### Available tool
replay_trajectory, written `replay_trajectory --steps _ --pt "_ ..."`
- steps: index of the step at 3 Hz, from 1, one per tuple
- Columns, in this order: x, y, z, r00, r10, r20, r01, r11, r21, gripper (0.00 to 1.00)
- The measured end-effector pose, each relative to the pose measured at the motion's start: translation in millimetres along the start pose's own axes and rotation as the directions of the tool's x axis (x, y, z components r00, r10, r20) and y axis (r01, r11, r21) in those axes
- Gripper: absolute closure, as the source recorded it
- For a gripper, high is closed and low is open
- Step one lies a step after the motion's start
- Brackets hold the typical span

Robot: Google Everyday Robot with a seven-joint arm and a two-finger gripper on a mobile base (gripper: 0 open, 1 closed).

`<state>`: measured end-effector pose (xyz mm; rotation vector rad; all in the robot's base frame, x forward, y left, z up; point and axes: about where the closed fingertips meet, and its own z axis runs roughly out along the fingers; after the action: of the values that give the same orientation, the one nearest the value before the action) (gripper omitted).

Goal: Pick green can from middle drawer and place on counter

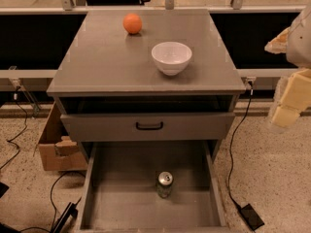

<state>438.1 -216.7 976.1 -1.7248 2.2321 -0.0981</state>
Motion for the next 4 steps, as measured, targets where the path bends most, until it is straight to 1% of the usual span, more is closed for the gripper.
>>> replay_trajectory --steps 1,2,3,4 --pt "0.0 0.0 0.0 1.000 0.000 0.000 0.000 1.0000 0.000 0.00" --pt "6.2 3.3 19.4 0.998 0.023 0.058 -0.023 0.9997 -0.013 0.00" --pt "27.8 19.1 76.8 0.978 0.064 0.197 -0.051 0.9965 -0.067 0.00" --pt "44.0 30.2 134.0 0.917 0.107 0.384 -0.085 0.9936 -0.074 0.00"
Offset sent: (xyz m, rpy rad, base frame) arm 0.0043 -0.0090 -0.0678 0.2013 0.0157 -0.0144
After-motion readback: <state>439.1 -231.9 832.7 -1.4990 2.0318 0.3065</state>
